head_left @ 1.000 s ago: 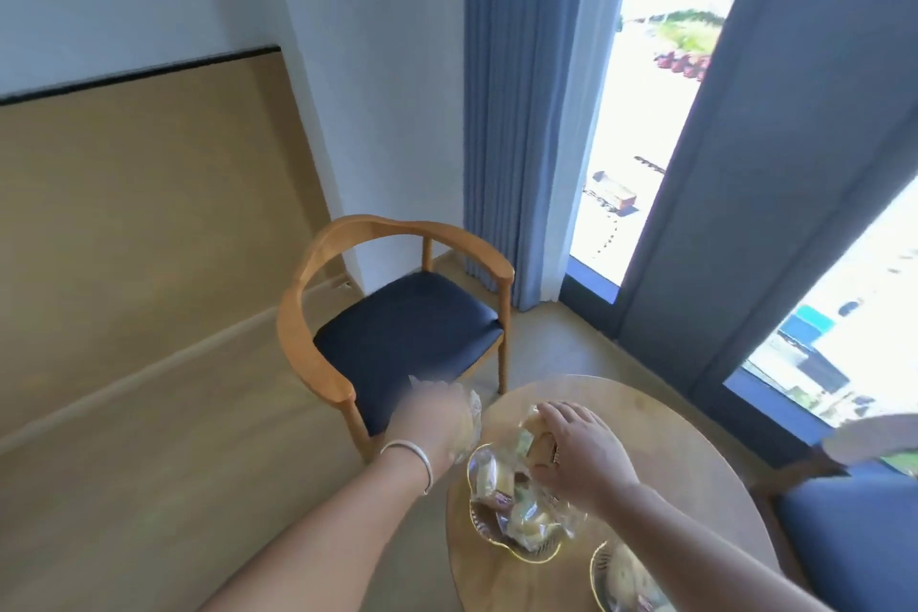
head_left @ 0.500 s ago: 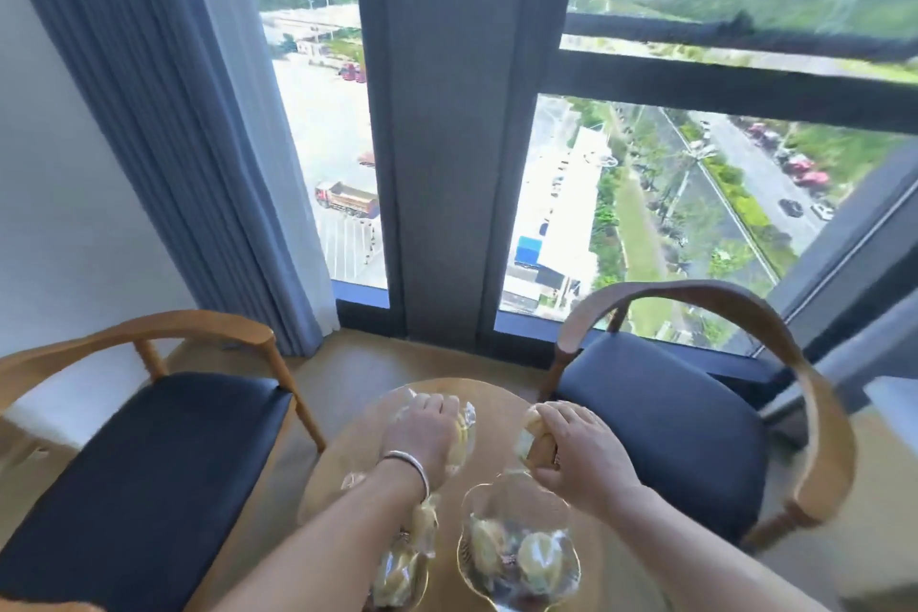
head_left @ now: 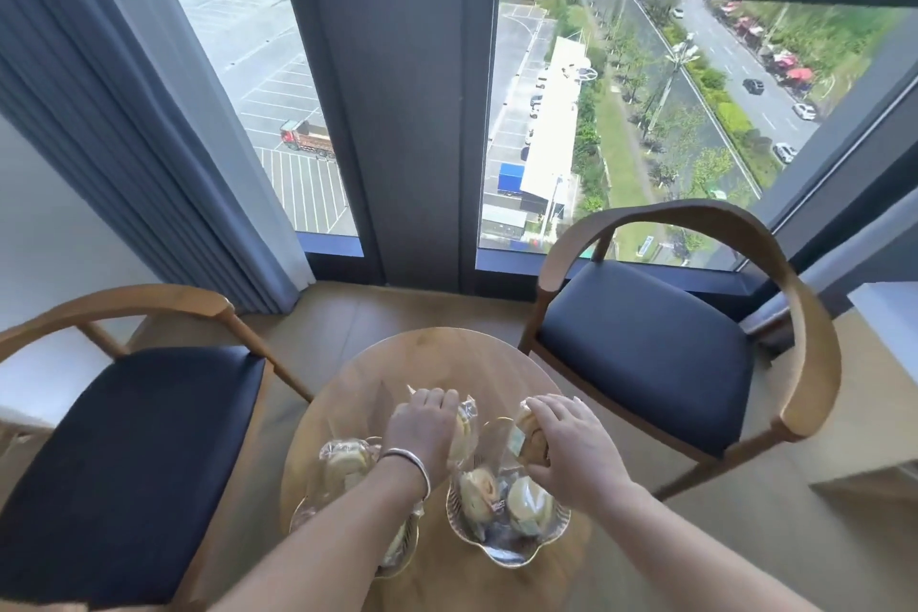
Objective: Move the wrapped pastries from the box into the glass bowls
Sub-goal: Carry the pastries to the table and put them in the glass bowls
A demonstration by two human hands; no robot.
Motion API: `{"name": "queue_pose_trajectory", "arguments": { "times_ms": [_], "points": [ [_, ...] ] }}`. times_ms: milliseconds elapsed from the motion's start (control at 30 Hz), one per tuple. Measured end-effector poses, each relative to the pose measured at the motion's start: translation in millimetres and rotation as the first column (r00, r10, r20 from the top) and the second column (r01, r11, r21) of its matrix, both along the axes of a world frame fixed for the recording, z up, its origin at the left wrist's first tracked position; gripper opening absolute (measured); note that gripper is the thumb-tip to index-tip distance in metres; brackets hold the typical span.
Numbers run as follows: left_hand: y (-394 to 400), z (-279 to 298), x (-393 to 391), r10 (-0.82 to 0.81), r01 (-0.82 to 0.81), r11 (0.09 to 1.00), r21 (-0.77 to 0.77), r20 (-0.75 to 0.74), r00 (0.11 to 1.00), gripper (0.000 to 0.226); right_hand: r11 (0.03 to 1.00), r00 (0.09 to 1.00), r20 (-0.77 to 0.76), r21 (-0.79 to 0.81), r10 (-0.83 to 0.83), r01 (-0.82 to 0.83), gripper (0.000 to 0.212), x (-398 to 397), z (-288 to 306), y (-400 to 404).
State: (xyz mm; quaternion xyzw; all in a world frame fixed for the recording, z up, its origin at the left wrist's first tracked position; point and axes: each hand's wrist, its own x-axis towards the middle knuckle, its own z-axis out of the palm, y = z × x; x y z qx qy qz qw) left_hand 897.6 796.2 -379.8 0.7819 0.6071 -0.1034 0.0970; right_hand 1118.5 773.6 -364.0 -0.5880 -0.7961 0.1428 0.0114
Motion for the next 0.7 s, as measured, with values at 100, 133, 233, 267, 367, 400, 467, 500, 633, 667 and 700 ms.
{"name": "queue_pose_trajectory", "arguments": {
  "times_ms": [100, 133, 233, 267, 367, 400, 467, 500, 633, 667, 700],
  "points": [
    [3.7, -22.5, 10.1, -0.011, 0.011, 0.999, -0.036, -0.008, 1.000, 0.075, 1.000, 1.000, 0.000, -0.022, 0.015, -0.015, 0.080, 5.2, -21.8, 1.9],
    [6.3, -31.6, 14.2, -0.017, 0.016, 0.999, -0.050, -0.010, 1.000, 0.076, 0.999, 1.000, 0.008, -0.033, 0.022, -0.022, 0.080, 7.7, -30.8, 3.4],
    [18.7, -59.4, 26.6, -0.043, 0.042, 0.997, -0.070, -0.018, 0.999, 0.078, 0.997, 0.997, 0.050, -0.059, 0.052, -0.049, 0.080, 14.8, -61.9, 10.2],
    [23.9, -68.7, 31.3, -0.054, 0.053, 0.996, -0.071, -0.021, 0.998, 0.075, 0.997, 0.997, 0.058, -0.064, 0.055, -0.051, 0.081, 17.3, -73.0, 13.0],
    [38.6, -97.5, 48.4, -0.091, 0.088, 0.993, -0.080, -0.028, 0.995, 0.061, 0.995, 0.995, 0.071, -0.084, 0.064, -0.058, 0.083, 24.5, -107.0, 21.7],
    [42.6, -106.5, 54.3, -0.098, 0.096, 0.992, -0.087, -0.027, 0.995, 0.057, 0.993, 0.994, 0.079, -0.096, 0.072, -0.065, 0.084, 26.3, -117.5, 24.3],
    [48.2, -125.7, 66.1, -0.114, 0.111, 0.988, -0.103, -0.028, 0.993, 0.051, 0.991, 0.994, 0.083, -0.119, 0.078, -0.067, 0.085, 30.3, -138.7, 28.4],
    [49.7, -134.1, 71.1, -0.124, 0.120, 0.987, -0.107, -0.032, 0.992, 0.048, 0.990, 0.994, 0.080, -0.123, 0.073, -0.063, 0.084, 31.4, -148.1, 29.7],
    [50.3, -160.3, 85.2, -0.131, 0.129, 0.988, -0.090, -0.020, 0.991, 0.039, 0.992, 0.991, 0.109, -0.107, 0.073, -0.061, 0.083, 35.2, -175.7, 32.5],
    [49.2, -165.7, 86.7, -0.124, 0.123, 0.989, -0.079, -0.014, 0.992, 0.039, 0.995, 0.991, 0.115, -0.090, 0.061, -0.051, 0.084, 35.3, -180.5, 32.9],
    [48.4, -170.5, 87.4, -0.119, 0.118, 0.991, -0.068, -0.007, 0.993, 0.040, 0.997, 0.992, 0.117, -0.074, 0.047, -0.039, 0.084, 35.0, -184.4, 33.3]
  ]
}}
